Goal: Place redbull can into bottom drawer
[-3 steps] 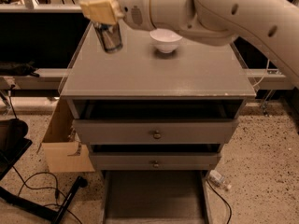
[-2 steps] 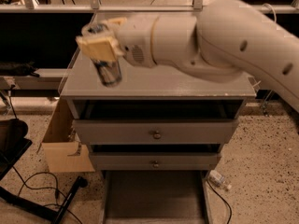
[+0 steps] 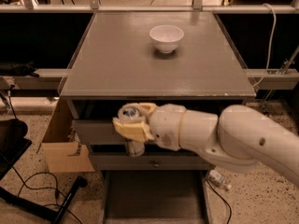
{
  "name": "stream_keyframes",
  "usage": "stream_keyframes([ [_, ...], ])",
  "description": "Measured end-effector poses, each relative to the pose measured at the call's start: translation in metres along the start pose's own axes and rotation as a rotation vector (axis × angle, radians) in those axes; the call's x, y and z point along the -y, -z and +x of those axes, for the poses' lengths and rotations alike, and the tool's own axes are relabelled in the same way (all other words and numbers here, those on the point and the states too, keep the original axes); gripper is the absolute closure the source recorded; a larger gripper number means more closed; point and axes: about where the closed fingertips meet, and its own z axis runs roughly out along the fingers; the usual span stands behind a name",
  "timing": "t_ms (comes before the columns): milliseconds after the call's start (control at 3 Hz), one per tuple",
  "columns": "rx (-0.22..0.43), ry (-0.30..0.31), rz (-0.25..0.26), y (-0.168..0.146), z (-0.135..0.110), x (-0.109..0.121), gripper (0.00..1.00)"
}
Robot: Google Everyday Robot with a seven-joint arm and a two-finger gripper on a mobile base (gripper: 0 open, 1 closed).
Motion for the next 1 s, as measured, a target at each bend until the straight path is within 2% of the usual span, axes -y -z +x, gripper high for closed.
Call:
stream_keyframes([
  [333,-0.011,-0.052,0.008,-0.001,0.083,-0.008,1.0],
  [667,0.006,-0.074,0.041,-0.004,0.108,0.007,1.0],
  [1000,0.007,-0.083,0.038,-0.005,0.111,0.009,1.0],
])
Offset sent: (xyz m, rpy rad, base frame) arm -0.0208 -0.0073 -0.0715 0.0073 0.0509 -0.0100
